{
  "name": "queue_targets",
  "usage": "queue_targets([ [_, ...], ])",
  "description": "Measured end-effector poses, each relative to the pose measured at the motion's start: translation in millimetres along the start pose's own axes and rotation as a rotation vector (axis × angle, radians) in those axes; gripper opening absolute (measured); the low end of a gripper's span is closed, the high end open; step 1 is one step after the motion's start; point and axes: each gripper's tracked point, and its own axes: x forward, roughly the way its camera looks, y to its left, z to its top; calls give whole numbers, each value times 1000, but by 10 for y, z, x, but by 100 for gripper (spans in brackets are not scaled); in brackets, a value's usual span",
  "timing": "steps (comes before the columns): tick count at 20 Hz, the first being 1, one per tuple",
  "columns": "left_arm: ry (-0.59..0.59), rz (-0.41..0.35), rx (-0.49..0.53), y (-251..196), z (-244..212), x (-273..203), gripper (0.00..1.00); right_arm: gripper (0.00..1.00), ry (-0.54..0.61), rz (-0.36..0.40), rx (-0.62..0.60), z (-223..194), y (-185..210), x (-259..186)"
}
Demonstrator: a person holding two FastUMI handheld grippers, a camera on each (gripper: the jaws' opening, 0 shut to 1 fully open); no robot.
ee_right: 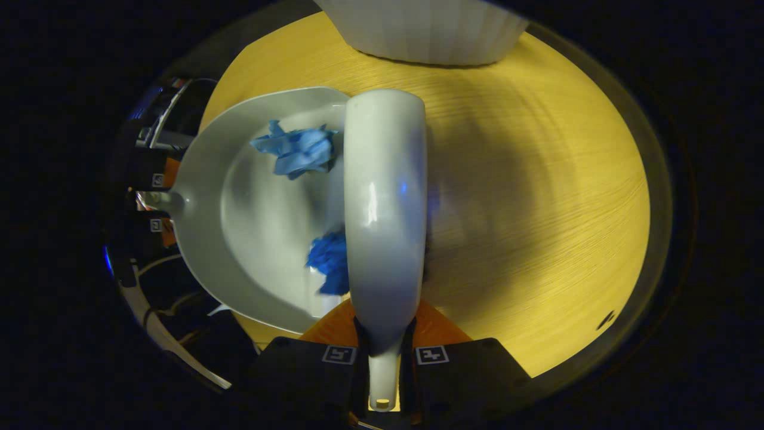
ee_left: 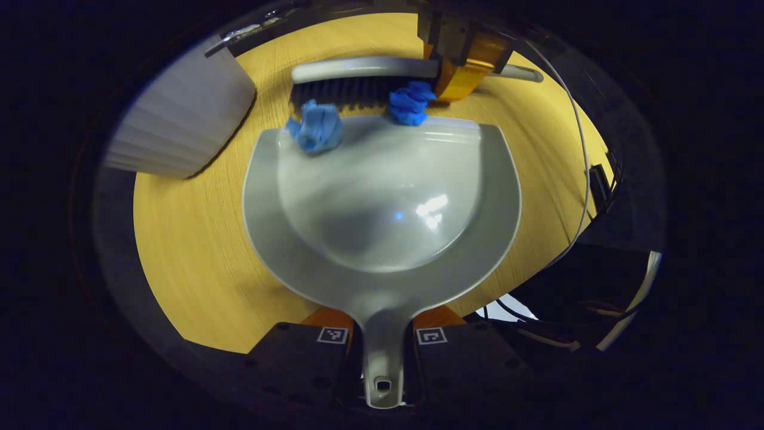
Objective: Pick up the small broom and dustpan from the desktop, sweep the trash into the dustpan with the broom, and then empty the trash into the garbage bin.
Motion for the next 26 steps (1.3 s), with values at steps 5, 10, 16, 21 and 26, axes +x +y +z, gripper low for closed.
queue_targets([
  [5,-64,2,39,23,97,1,24,22,-29,166,75,23,-1,-72],
  [10,-99,39,-15,3,18,21,25,22,-265,304,264,78,216,-313],
  [16,-279,28,-166,-214,140,-119,25,22,-642,279,392,-21,122,-732],
  [21,-473,18,-215,-183,506,-647,26,21,-913,266,506,11,11,-1054],
  [26,-578,87,-213,137,742,-1393,25,21,-1116,228,530,99,-64,-1049],
])
